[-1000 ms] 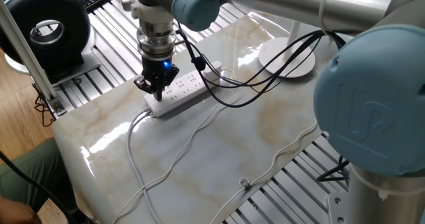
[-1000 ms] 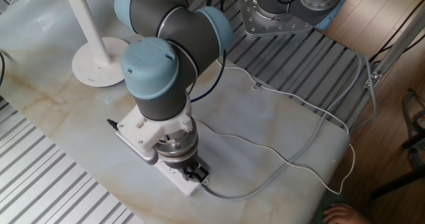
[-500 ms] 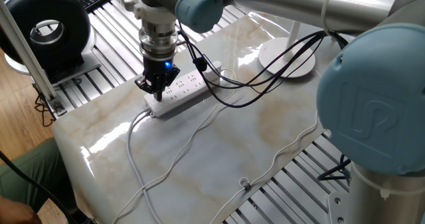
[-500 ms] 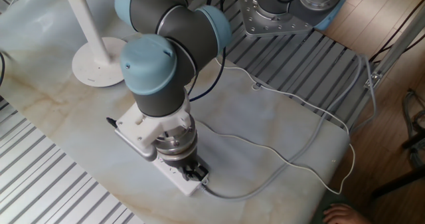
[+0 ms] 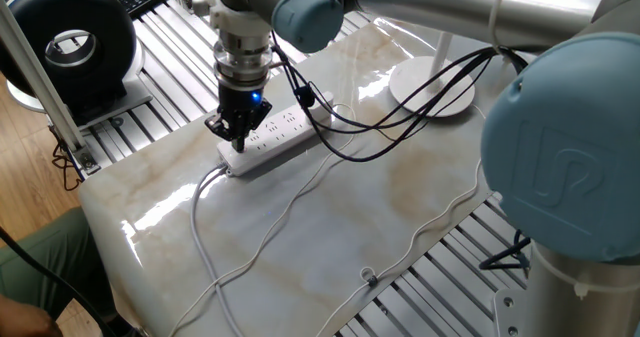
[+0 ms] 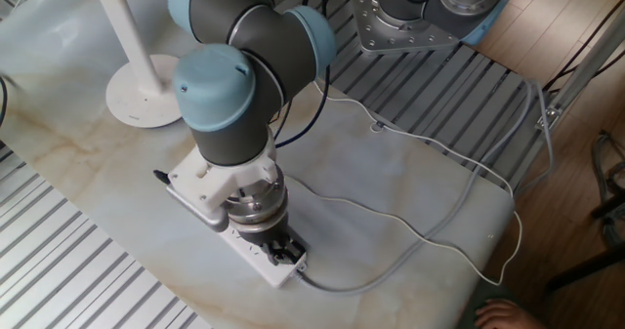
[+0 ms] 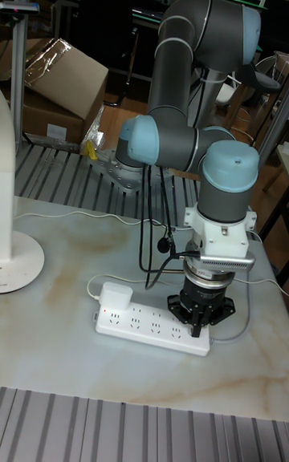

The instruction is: Plug in the power cord of the desk lamp, turn on the socket, and light up the desk lamp

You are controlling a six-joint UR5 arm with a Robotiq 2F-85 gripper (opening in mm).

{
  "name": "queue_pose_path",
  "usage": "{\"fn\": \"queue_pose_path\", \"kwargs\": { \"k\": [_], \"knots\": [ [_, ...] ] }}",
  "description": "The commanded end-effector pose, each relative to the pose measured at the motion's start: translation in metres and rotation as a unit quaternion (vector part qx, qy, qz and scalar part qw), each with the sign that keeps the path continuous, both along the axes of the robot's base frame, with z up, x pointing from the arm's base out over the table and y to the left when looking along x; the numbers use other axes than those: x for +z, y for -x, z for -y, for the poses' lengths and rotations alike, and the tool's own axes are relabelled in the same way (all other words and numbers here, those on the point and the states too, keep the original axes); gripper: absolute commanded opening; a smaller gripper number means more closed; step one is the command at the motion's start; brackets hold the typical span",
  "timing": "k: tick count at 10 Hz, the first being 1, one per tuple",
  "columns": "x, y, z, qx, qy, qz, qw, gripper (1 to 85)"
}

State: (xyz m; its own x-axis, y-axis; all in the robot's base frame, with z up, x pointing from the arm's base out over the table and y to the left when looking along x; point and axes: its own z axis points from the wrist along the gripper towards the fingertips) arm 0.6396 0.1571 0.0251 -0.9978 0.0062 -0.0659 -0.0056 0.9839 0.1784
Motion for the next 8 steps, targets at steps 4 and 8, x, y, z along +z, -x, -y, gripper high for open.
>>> {"fn": "queue_pose_path", "kwargs": {
  "k": [4,8],
  "knots": [
    [0.035,0.014,0.007,0.0,-0.009,-0.031,0.9995,1.0],
    [0.034,0.017,0.004,-0.048,0.007,-0.051,0.9975,41.7]
  ]
}}
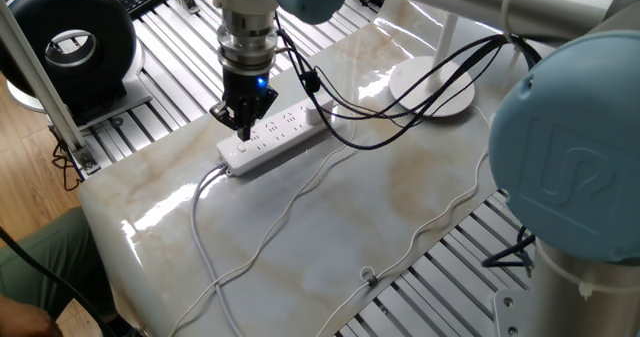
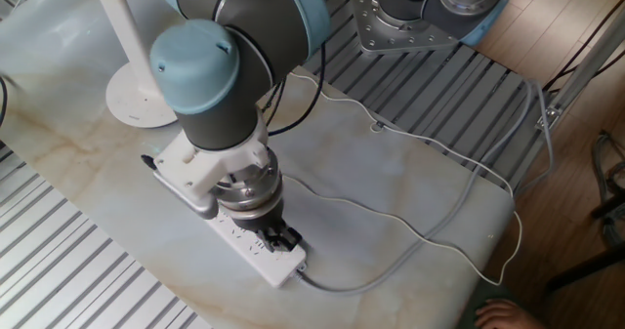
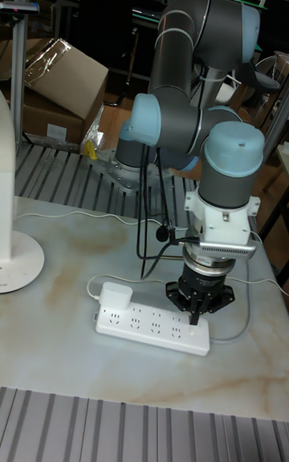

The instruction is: Plug in the power cord of the desk lamp, turn on the socket, and light up the desk lamp

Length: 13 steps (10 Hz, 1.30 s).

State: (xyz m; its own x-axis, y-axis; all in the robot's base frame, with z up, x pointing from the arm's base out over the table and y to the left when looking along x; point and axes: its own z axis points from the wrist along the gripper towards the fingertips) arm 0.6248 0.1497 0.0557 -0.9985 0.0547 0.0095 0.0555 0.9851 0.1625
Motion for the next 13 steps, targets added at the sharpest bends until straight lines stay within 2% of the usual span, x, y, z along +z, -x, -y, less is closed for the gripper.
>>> {"fn": "queue_pose_path", "kwargs": {
  "k": [1,2,3,4,5,6,8,12,13],
  "knots": [
    [0.003,0.003,-0.008,-0.04,-0.006,-0.015,0.9991,53.7],
    [0.002,0.006,-0.009,-0.04,-0.003,-0.019,0.999,56.3],
    [0.0,0.007,-0.021,-0.043,-0.02,-0.022,0.9986,65.3],
    [-0.012,-0.003,-0.026,-0.065,-0.02,-0.011,0.9976,67.0],
    [-0.026,-0.008,-0.028,-0.087,-0.011,-0.004,0.9961,67.0],
    [-0.03,-0.006,-0.024,-0.093,0.007,-0.002,0.9957,67.0],
    [-0.025,0.001,-0.023,-0.097,0.015,-0.007,0.9951,66.0],
    [-0.023,0.004,-0.008,-0.083,0.04,-0.009,0.9957,64.0],
    [-0.022,0.004,-0.011,-0.088,0.036,-0.006,0.9955,64.0]
  ]
}}
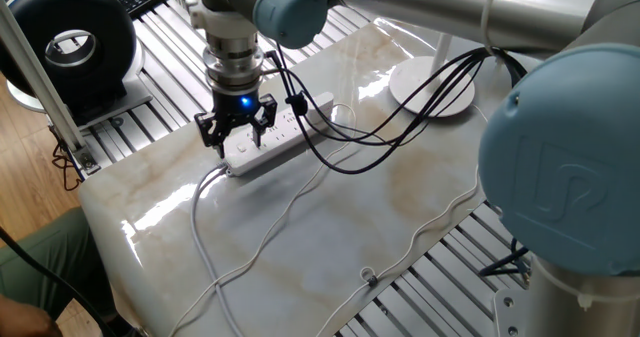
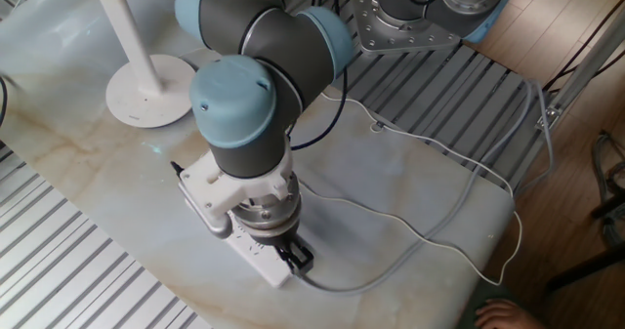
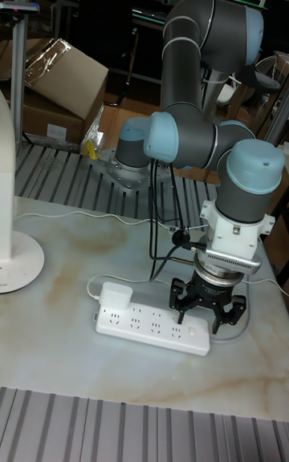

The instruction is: Plug in the power cord of the desk lamp, turn on the socket, and light up the desk lamp

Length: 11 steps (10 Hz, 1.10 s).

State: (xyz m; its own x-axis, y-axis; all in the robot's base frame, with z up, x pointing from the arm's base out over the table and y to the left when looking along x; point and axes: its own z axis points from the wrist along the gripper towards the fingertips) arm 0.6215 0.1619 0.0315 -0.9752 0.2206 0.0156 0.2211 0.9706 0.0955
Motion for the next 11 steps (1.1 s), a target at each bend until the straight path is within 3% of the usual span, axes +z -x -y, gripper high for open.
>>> {"fn": "queue_pose_path", "kwargs": {
  "k": [1,5,8,11],
  "knots": [
    [0.004,0.002,-0.002,-0.01,0.0,0.001,0.9999,62.7],
    [0.01,0.009,0.006,0.001,0.013,-0.003,0.9999,61.0],
    [0.012,0.007,0.032,0.039,0.048,-0.008,0.9981,57.7],
    [0.01,0.002,0.041,0.057,0.057,-0.006,0.9967,56.7]
  ]
}}
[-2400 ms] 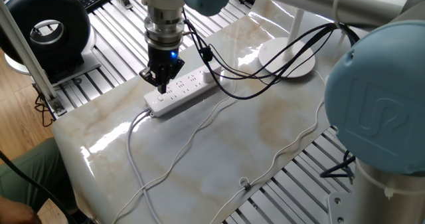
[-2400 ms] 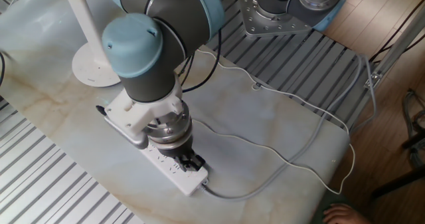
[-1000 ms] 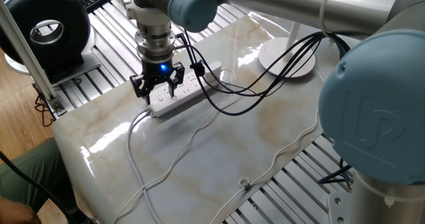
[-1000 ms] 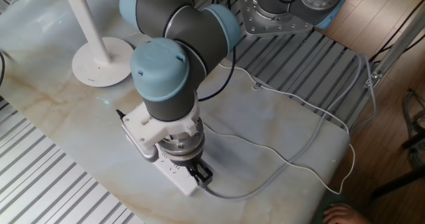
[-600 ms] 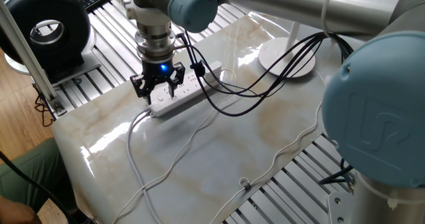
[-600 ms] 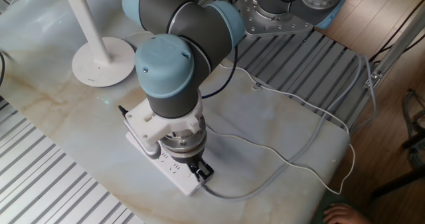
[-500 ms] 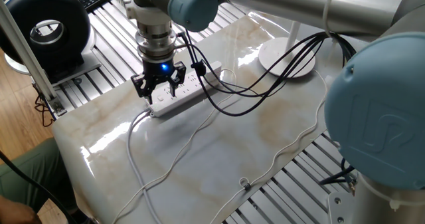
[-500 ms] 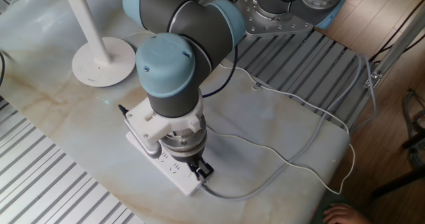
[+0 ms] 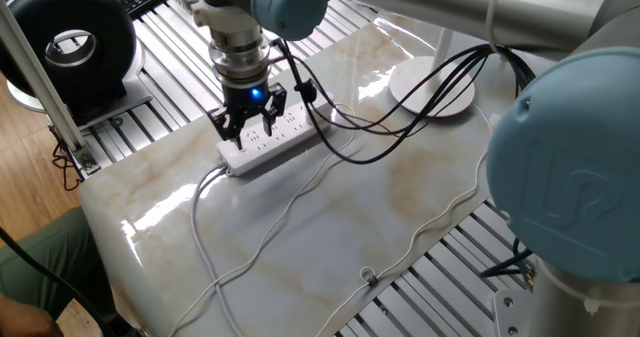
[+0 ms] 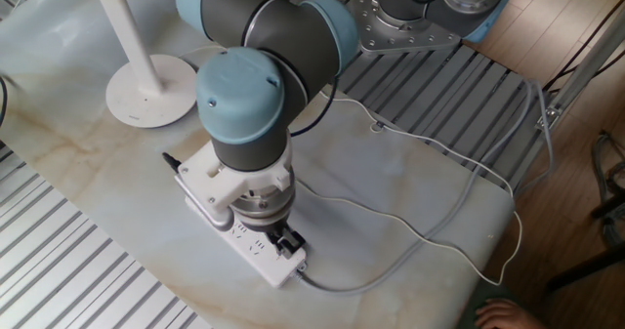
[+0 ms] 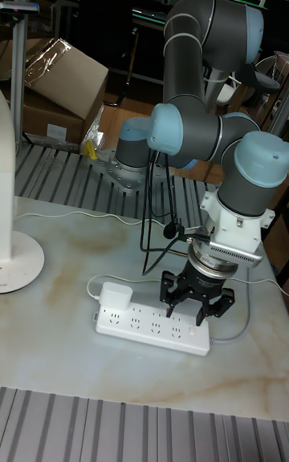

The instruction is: Plug in the power cord of the desk lamp, turn on the socket, and light up the desk lamp

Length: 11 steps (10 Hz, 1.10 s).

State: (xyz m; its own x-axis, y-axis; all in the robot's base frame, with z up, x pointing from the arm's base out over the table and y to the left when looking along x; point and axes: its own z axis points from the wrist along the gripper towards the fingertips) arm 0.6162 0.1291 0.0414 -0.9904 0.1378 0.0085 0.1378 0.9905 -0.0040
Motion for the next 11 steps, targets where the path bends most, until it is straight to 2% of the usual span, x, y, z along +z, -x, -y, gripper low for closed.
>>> {"fn": "queue_pose_path", "kwargs": {
  "k": [1,3,9,11],
  "knots": [
    [-0.0043,-0.0068,0.0075,0.015,0.009,0.004,0.9998,56.7],
    [-0.0107,-0.0105,0.0026,0.011,0.008,0.012,0.9998,56.7],
    [-0.0121,-0.0145,0.0051,0.017,0.016,0.017,0.9996,58.3],
    [-0.0089,-0.0098,0.0094,0.018,0.022,0.009,0.9996,59.3]
  ]
}}
